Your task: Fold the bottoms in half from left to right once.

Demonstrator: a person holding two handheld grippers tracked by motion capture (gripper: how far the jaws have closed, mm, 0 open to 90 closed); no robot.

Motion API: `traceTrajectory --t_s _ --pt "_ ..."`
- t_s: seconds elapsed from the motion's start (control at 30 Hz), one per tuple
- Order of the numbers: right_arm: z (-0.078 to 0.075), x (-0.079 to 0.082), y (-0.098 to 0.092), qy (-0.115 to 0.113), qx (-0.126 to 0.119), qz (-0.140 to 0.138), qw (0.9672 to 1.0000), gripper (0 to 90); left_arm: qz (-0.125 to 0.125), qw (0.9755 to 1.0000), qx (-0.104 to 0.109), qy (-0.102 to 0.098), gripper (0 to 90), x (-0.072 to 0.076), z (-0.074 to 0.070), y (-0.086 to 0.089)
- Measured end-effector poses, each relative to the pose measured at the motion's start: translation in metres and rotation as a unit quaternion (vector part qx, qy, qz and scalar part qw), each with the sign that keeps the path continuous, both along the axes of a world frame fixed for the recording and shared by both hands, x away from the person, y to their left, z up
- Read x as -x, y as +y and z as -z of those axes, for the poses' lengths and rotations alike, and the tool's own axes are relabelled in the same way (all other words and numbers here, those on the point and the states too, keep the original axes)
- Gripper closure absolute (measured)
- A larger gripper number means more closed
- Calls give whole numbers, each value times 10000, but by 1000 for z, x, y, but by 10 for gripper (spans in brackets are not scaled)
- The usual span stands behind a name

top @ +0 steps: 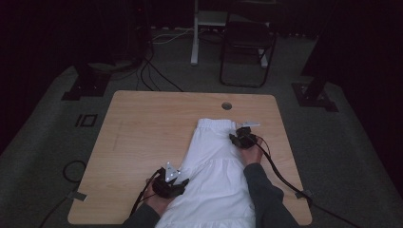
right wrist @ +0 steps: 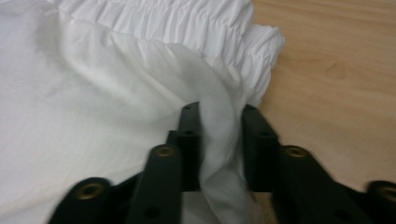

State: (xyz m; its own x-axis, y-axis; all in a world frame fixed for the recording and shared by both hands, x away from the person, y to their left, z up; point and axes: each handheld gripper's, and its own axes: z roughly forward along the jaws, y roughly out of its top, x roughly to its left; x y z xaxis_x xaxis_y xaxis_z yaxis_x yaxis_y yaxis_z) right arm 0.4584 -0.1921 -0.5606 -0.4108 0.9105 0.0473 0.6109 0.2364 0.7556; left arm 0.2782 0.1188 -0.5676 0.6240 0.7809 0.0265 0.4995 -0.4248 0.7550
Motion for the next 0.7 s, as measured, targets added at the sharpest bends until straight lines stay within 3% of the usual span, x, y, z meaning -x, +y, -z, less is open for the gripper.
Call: traceTrajectory --t_s 0.13,0.17,0.23,0.3,0.37,0.5,0.57,0.63,0.7 --pt "2 19 7 -59 -83 -69 9999 816 -9 10000 17 -3 467 24 1 -3" --pt "2 19 7 -59 -83 -69 9999 816 -9 10000 17 -3 467 24 1 -3" --pt "3 29 11 -43 -124 -223 9997 818 161 9999 28 13 467 37 2 -3" --pt "4 40 15 -55 -134 -378 9992 821 312 9995 27 9 465 39 0 0" --pt "5 50 20 -124 -100 -483 9987 822 283 9995 97 -142 443 33 -9 4" --pt "6 54 21 -153 -156 -500 9985 823 239 9977 396 -497 398 1 -50 11" --pt "6 53 20 -130 -189 -497 9985 823 263 9973 337 -601 365 -25 -65 7" --pt "6 54 20 -142 -173 -506 9985 823 105 9984 430 -347 347 -62 -67 0" --pt "7 54 20 -153 -175 -523 9984 822 -57 9992 400 6 331 -93 -58 -8"
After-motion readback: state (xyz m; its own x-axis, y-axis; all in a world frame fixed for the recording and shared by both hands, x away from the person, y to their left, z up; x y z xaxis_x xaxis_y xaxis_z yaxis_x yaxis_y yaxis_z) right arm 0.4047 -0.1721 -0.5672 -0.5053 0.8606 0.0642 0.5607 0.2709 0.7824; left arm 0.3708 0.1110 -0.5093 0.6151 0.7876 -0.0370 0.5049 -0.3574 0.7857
